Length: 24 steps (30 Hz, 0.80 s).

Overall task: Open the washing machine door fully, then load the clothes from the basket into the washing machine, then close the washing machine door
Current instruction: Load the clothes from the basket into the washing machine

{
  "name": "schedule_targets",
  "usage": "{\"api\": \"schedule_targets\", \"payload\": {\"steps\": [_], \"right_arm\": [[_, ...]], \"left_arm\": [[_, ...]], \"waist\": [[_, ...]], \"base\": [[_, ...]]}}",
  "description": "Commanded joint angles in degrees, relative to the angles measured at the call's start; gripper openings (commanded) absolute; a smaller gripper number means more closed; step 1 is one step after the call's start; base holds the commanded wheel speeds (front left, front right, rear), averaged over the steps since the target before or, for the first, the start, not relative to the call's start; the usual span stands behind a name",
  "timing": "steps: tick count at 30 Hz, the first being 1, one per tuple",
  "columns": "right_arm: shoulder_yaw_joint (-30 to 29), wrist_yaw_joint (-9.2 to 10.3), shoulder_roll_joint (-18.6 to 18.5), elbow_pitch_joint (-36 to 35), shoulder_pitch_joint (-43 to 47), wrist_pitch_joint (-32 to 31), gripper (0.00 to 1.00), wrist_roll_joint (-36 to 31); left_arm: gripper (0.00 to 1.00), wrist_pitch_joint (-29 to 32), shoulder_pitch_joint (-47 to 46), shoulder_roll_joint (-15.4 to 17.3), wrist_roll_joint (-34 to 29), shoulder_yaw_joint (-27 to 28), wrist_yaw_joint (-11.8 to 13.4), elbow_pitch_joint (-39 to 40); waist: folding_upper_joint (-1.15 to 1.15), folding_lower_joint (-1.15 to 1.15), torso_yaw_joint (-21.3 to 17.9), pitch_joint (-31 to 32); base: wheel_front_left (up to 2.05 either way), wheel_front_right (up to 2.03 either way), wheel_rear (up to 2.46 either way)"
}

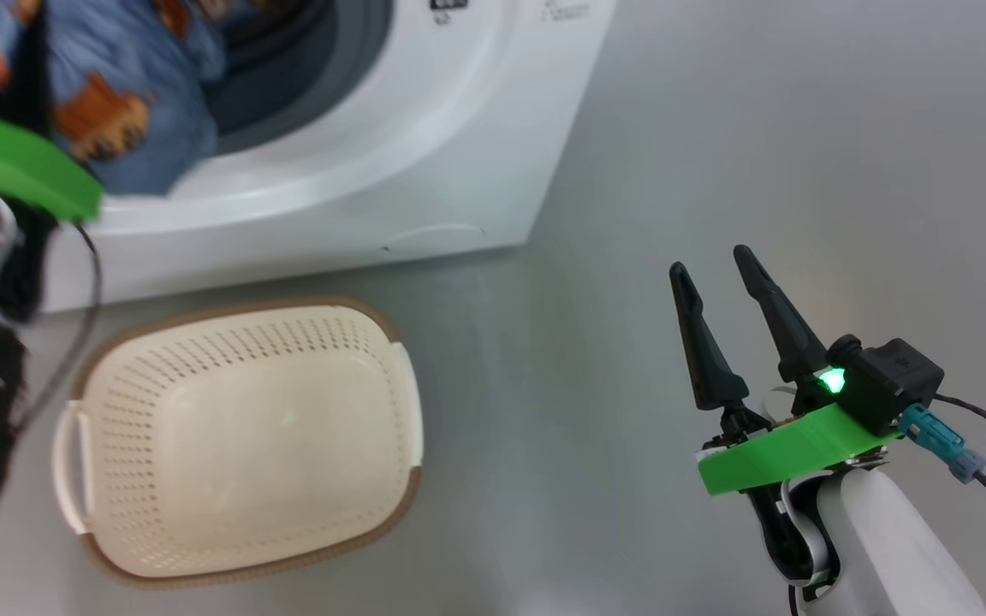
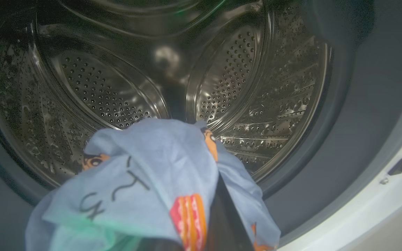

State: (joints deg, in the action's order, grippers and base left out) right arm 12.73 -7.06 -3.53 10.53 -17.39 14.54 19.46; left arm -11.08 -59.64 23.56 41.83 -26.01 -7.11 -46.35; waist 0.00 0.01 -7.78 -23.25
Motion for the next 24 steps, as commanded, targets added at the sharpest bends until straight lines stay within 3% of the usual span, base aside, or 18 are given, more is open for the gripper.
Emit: {"api": "schedule_targets", "payload": {"steps": [1,13,24], "right_arm": [[1.4,-0.43,0.5,-1.9,-1.2,0.5,1.00,-0.8],[4.1,-0.43,0.6,-5.6,-1.6,0.5,1.00,1.9],[4.7,-0.43,0.6,-7.7,-0.1,0.5,1.00,2.2]], "left_arm": [[0.00,0.4,-4.1,3.7,0.6,0.8,-0.3,0.1],[0.00,0.6,-20.0,9.5,2.8,-2.8,-0.4,-4.5],[0.00,-2.6,-28.1,14.1,4.3,-4.0,-0.4,-5.7]], "waist": [[0.00,-0.01,-4.3,-5.6],[0.00,-0.01,-10.0,-14.5],[0.00,-0.01,-12.6,-17.9]], "base": [[0.00,0.00,0.00],[0.00,0.00,0.00],[0.00,0.00,0.00]]}}
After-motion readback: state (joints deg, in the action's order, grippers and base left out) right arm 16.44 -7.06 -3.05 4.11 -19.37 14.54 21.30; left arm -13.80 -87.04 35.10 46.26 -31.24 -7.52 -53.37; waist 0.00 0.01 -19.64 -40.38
